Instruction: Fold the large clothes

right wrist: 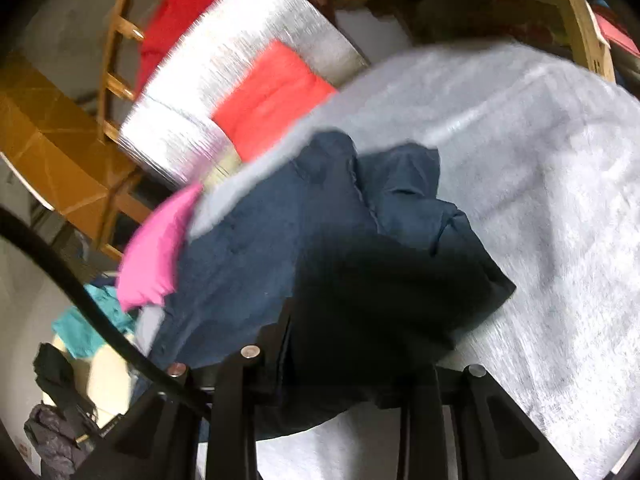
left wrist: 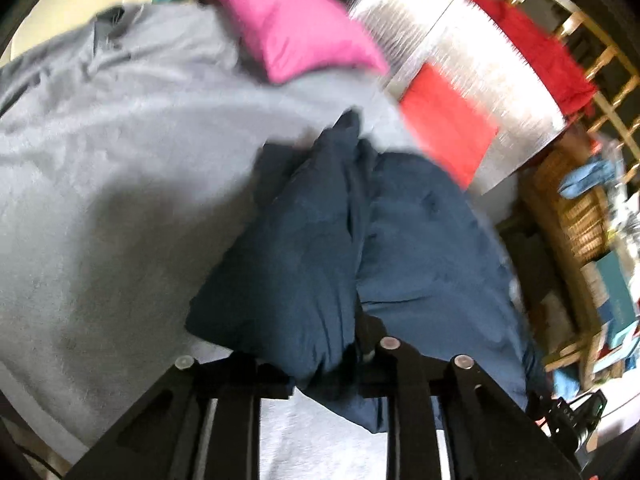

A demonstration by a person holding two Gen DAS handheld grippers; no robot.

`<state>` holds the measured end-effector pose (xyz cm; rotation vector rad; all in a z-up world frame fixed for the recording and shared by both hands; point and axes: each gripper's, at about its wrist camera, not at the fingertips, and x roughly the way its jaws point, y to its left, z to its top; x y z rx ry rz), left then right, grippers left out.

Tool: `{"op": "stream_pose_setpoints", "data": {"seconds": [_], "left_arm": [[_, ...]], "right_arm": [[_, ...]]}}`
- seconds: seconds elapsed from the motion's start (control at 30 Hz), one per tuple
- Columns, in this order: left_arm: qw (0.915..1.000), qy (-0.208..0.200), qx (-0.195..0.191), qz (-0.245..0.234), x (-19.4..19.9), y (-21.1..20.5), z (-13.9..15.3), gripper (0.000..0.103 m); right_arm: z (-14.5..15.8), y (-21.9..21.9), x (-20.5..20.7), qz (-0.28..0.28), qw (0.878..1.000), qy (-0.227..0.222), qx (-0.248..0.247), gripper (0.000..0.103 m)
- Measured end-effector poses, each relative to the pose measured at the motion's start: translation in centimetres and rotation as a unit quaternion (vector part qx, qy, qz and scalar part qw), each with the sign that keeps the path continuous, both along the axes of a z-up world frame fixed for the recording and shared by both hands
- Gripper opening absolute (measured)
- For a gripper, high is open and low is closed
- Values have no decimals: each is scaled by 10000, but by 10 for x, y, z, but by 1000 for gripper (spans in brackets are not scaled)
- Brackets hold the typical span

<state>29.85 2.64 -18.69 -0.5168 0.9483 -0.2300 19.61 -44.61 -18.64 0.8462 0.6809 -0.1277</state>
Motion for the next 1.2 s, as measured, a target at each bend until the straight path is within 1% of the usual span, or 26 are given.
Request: {"op": "stream_pose_setpoints", "data": {"seconds": [0.03, 0.07, 0.1, 0.13, 0.17, 0.27, 0.37, 0.43, 0.5, 0.57, 0.63, 0.67, 0.7, 0.8, 0.87, 0.9, 0.93, 0.97, 1.0, 1.03, 1.07, 1.1, 1.13, 1.2], "left_arm": [[9999, 113, -5, 0, 1, 1, -4, 36], [9998, 207, -44, 37, 4, 2, -8, 39], [9997, 242, -63, 61, 5, 3, -8, 41], [9995, 302, -46, 86, 6, 4, -8, 49], [9993, 356, -23, 143, 7, 6, -8, 55], [9989, 377, -184, 230, -2, 17, -4, 55], [9994, 113, -110, 323, -17, 29, 9, 55], [9992, -80, -42, 387, -25, 35, 19, 55], [9985, -323, 130, 421, -29, 36, 28, 55], [9962, -652, 389, 430, -34, 31, 39, 55], [9908, -1022, 741, 482, -43, 24, 52, 58], [9884, -1163, 843, 499, -45, 21, 56, 58], [9857, -1328, 909, 499, -48, 18, 61, 58], [9756, -1817, 1201, 290, -57, -3, 73, 60], [9705, -1975, 1383, -78, -62, -24, 74, 65], [9693, -1970, 1451, -259, -61, -32, 73, 65], [9665, -1918, 1628, -508, -59, -46, 69, 66], [9641, -1835, 1804, -654, -57, -56, 64, 69], [9614, -1682, 2022, -808, -54, -67, 57, 72], [9578, -1328, 2335, -1019, -46, -80, 43, 75], [9550, -944, 2557, -1174, -37, -88, 28, 75], [9526, -642, 2688, -1268, -32, -93, 16, 75], [9527, -518, 2724, -1247, -29, -94, 10, 76], [9543, -566, 2670, -1214, -29, -92, 14, 77]], "right_arm": [[-11, -2, 7, 85, 9994, 325, 64, 35], [-20, -5, 10, 77, 9986, 483, 200, 38], [-28, -12, 9, -43, 9973, 513, 518, 48], [-30, -16, 7, -90, 9962, 552, 667, 52], [-31, -20, 6, -118, 9953, 594, 754, 56], [-29, -26, -2, -111, 9932, 621, 981, 58], [-22, -33, -19, -75, 9920, 561, 1126, 58], [-16, -34, -36, -122, 9923, 438, 1153, 58], [-7, -37, -51, -147, 9940, 233, 1060, 58], [7, -38, -59, -56, 9961, 7, 878, 58], [25, -28, -59, 171, 9980, -309, 524, 54], [32, -24, -58, 266, 9981, -415, 372, 49], [39, -15, -55, 457, 9976, -511, 125, 49], [48, 8, -38, 873, 9945, -518, -262, 48], [47, 23, -26, 1135, 9917, -488, -369, 48], [45, 32, -18, 1219, 9906, -445, -430, 48], [42, 40, -10, 1290, 9898, -383, -463, 48], [38, 44, -6, 1360, 9891, -313, -461, 48], [28, 53, -3, 1454, 9884, -149, -416, 48], [20, 57, 4, 1514, 9878, 42, -365, 48], [7, 61, 8, 1579, 9863, 340, -336, 48], [-3, 64, 13, 1596, 9847, 604, -363, 47], [-9, 66, 15, 1592, 9835, 776, -377, 47], [-6, 68, 16, 1608, 9826, 816, -449, 46]]}}
